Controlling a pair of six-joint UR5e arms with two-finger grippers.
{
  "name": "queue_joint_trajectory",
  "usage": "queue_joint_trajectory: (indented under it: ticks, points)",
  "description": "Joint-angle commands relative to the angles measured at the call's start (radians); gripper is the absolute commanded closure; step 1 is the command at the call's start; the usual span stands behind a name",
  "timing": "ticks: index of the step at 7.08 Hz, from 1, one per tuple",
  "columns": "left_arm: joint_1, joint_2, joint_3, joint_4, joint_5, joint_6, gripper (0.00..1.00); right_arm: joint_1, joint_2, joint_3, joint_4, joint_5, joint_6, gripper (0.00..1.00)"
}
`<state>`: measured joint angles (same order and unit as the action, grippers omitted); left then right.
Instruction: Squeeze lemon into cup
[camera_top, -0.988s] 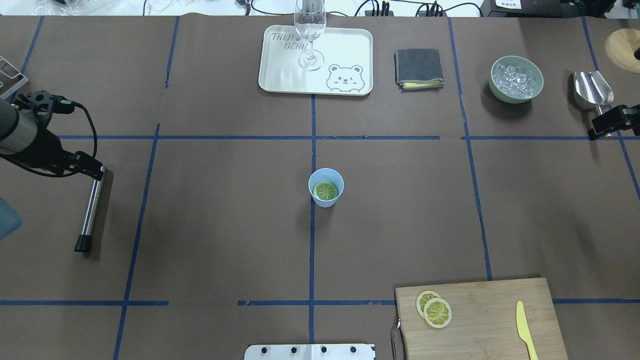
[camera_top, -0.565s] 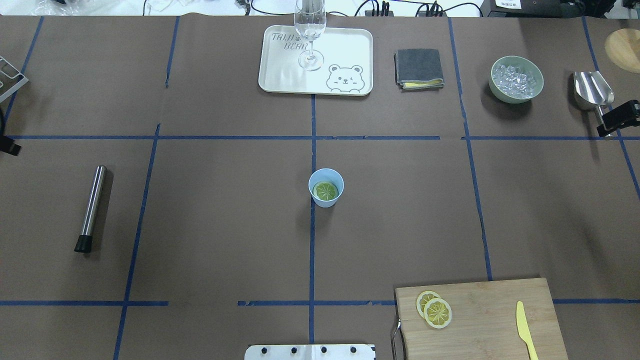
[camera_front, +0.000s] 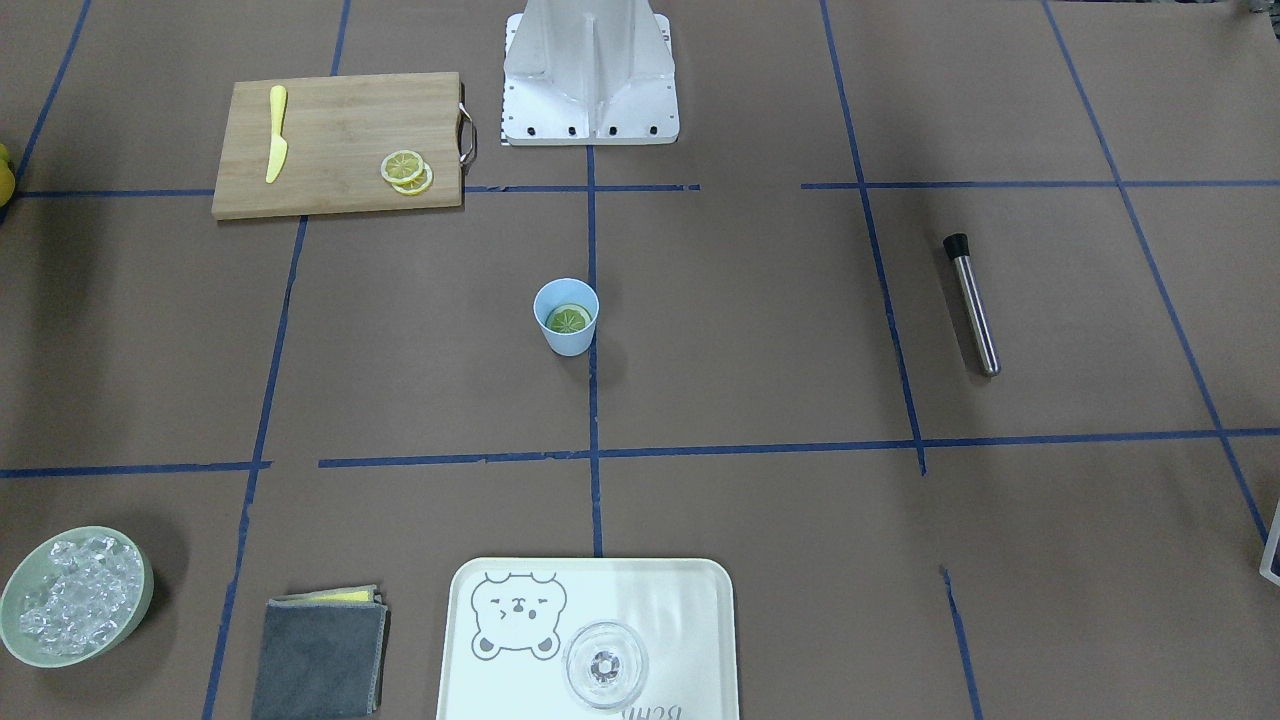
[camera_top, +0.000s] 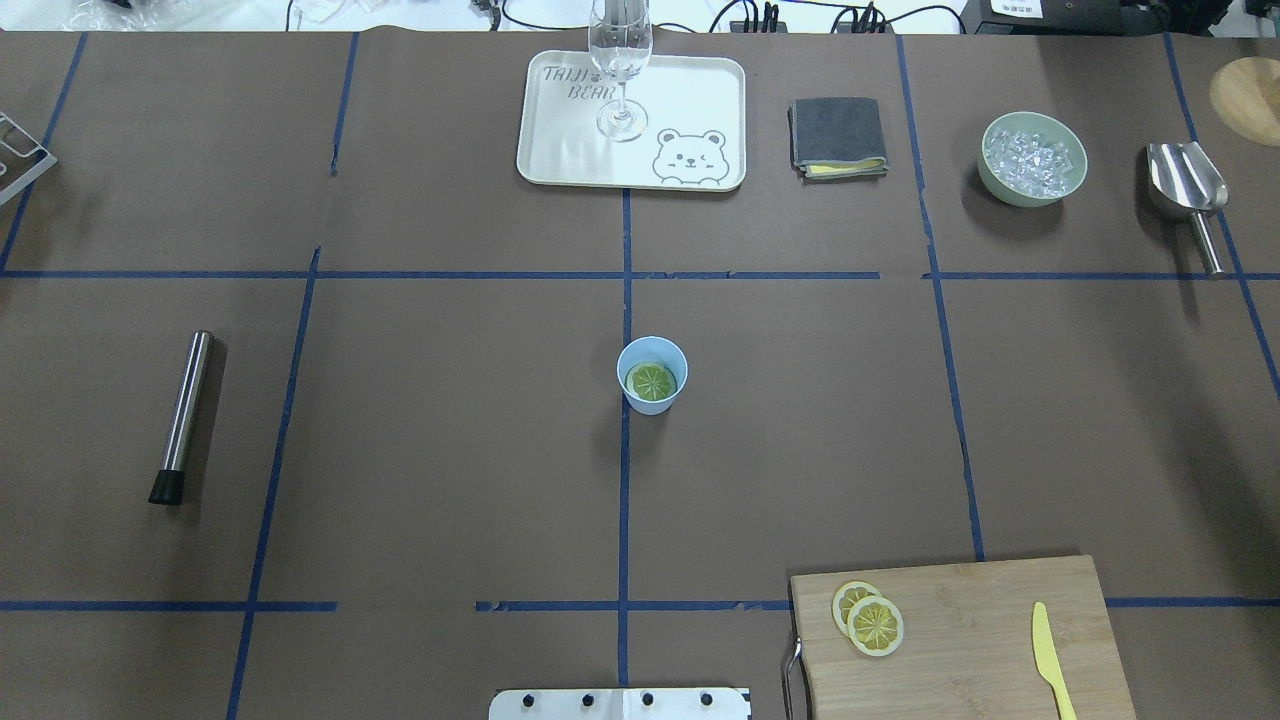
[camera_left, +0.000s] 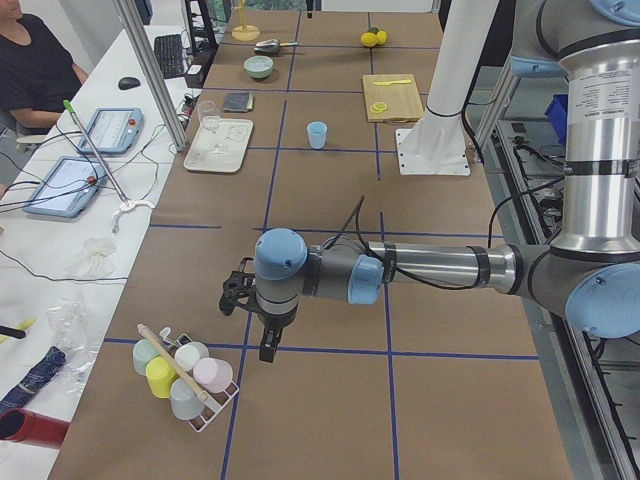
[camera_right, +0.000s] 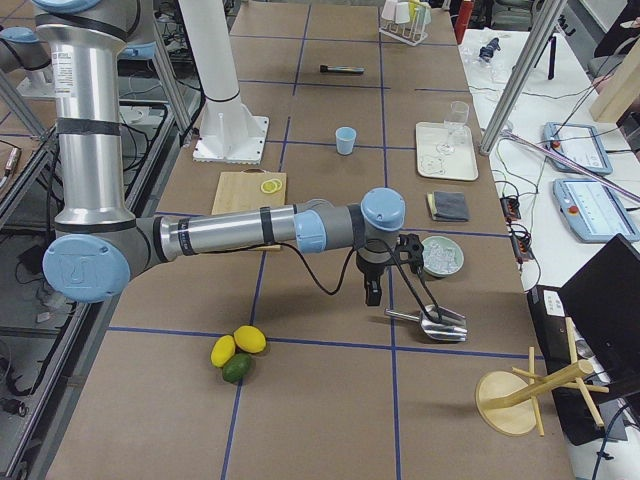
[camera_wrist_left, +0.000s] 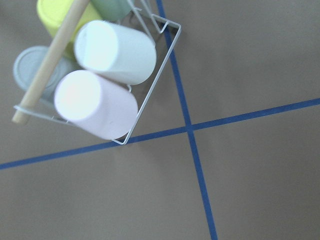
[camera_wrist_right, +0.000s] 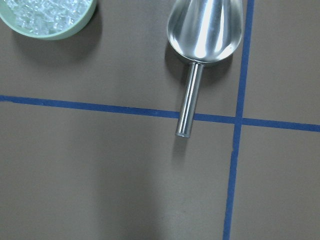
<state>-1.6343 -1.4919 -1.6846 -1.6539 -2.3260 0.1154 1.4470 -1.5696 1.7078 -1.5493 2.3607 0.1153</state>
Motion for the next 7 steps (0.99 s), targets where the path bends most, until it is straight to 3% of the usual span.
queue_joint_trajectory:
  ticks: [1,7]
  points:
    - [-0.007,0.009,-0.003,0.019,-0.010,0.018,0.00,0.023,0.000,-0.027,-0.006,0.005,-0.026,0.00]
    - [0.094,0.007,-0.092,0.106,-0.015,-0.091,0.00,0.030,-0.007,-0.013,-0.006,-0.001,0.009,0.00]
